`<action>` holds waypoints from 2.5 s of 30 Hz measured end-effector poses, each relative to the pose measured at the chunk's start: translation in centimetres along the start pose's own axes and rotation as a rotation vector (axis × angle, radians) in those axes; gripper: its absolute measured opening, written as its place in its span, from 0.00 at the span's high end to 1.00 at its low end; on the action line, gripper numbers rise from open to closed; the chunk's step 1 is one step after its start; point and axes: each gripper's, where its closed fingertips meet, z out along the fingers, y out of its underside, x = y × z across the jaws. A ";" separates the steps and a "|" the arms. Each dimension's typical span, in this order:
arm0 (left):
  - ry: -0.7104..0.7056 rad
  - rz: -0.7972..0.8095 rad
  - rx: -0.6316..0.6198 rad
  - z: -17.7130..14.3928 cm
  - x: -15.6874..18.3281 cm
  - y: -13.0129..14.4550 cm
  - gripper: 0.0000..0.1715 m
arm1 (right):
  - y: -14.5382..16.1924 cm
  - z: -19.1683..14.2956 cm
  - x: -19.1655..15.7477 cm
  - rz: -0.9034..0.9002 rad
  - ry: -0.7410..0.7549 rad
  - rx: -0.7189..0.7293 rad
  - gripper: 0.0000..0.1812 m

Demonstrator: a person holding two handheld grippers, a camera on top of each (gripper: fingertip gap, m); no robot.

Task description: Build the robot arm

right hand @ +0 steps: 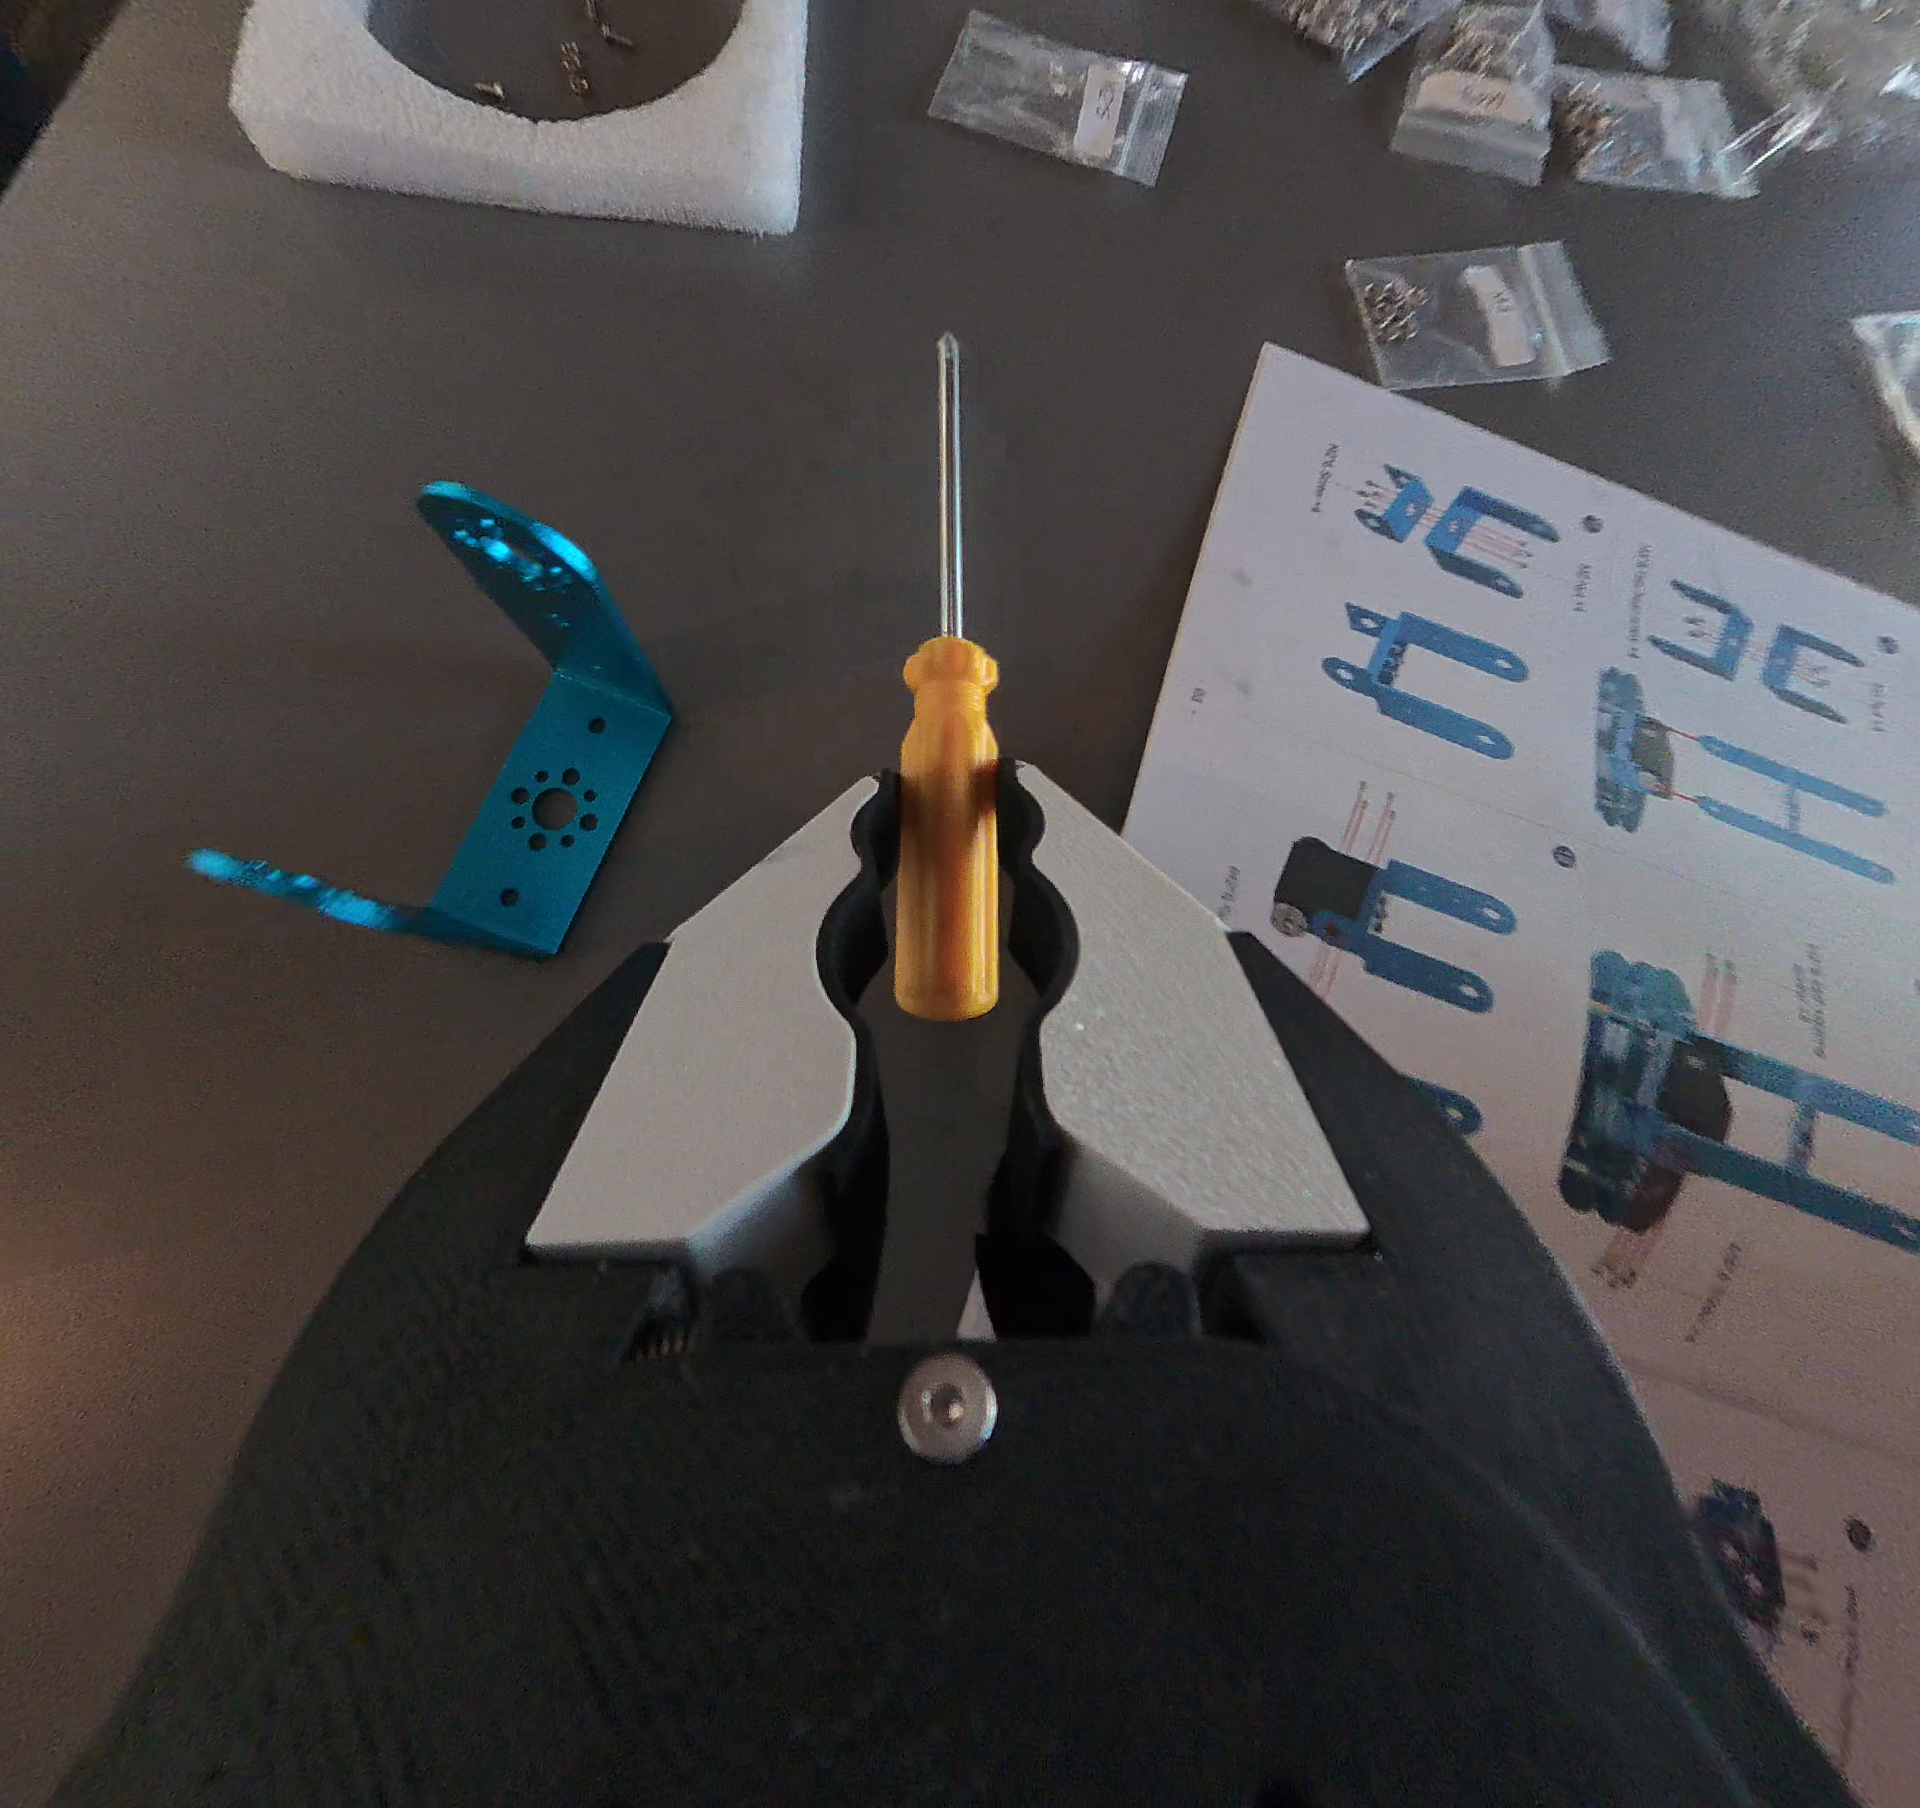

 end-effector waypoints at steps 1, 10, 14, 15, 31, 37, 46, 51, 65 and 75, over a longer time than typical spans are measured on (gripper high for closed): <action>0.010 0.002 -0.002 0.3 0.0 0.0 0.69 | -0.3 -0.8 0.1 -0.010 0.016 0.023 0.91; 0.095 -0.007 0.001 3.1 -0.6 -0.1 0.69 | -5.5 -16.9 1.8 0.044 0.096 0.385 0.91; 0.118 -0.005 0.010 4.0 -0.6 -0.6 0.69 | -6.0 -23.2 3.3 0.041 0.171 0.474 0.91; 0.121 -0.003 0.010 4.2 -0.7 -0.6 0.69 | -6.0 -24.3 3.5 0.044 0.183 0.489 0.91; 0.153 0.003 -0.009 5.4 -0.5 -0.9 0.69 | -3.9 -28.2 3.4 0.008 0.235 0.478 0.91; 0.172 0.014 -0.008 5.1 0.0 -0.6 0.69 | 0.1 -30.6 1.4 -0.036 0.222 0.415 0.91; 0.284 0.075 -0.086 7.0 2.5 0.8 0.70 | 14.1 -32.5 -0.9 -0.042 0.202 0.149 0.91; 0.408 0.266 -0.134 10.9 4.8 0.7 0.72 | 17.3 -30.5 -3.2 -0.005 0.059 0.076 0.91; 0.650 0.687 -0.401 20.6 7.6 3.2 0.82 | 20.1 -25.6 -10.5 0.064 -0.001 -0.152 0.91; 0.787 0.859 -0.490 22.4 11.4 5.7 0.86 | 21.5 -25.5 -11.2 0.028 -0.005 -0.250 0.90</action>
